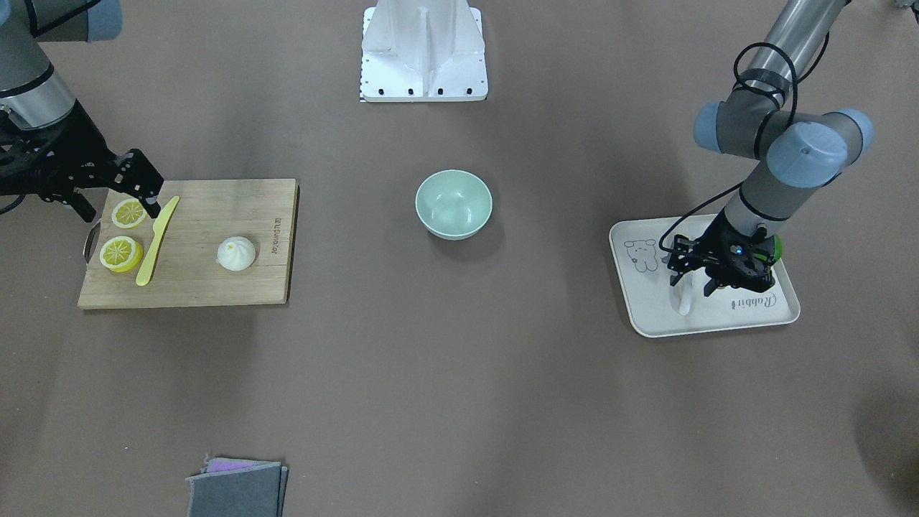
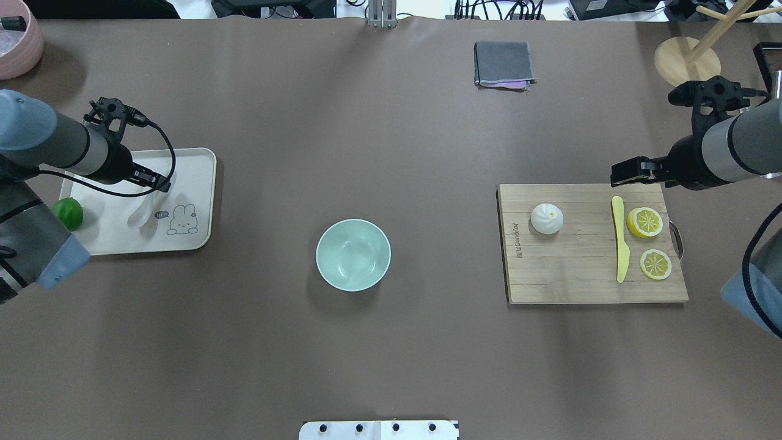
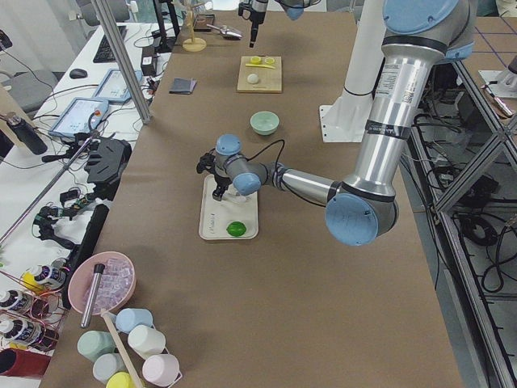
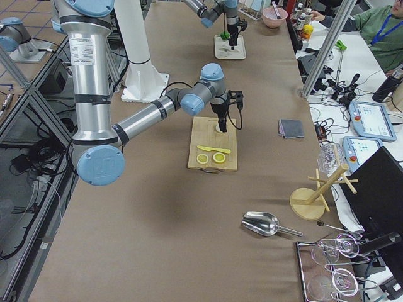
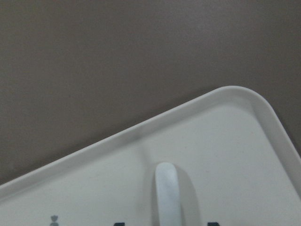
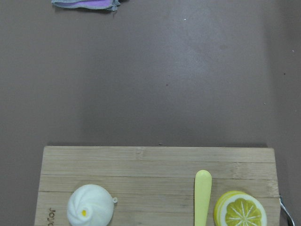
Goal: Put spoon and bun in bowl
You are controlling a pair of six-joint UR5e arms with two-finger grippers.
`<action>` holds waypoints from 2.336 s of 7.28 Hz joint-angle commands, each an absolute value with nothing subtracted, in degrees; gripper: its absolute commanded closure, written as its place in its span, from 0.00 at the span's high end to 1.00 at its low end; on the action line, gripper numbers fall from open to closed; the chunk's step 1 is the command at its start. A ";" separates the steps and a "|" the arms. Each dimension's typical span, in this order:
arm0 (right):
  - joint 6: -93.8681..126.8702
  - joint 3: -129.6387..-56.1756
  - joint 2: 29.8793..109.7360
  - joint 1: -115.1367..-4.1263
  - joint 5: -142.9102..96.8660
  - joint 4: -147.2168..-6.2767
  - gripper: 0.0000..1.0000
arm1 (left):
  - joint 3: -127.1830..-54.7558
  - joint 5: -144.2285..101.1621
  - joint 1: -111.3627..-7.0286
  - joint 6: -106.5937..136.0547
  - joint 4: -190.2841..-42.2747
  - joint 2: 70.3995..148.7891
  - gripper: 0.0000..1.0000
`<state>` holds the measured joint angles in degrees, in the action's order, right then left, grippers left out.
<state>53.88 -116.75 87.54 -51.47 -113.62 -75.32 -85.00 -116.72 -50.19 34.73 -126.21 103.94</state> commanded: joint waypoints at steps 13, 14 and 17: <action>53.96 -116.81 87.54 -51.24 -113.47 -75.32 1.00 | -94.54 -121.03 -50.10 46.41 -125.77 104.67 0.00; 53.96 -116.89 87.54 -51.24 -113.47 -75.32 1.00 | -97.27 -120.85 -49.49 52.85 -125.86 105.81 0.00; 53.96 -116.98 87.63 -51.24 -113.47 -75.32 1.00 | -101.08 -108.00 -32.95 69.21 -125.77 113.87 0.00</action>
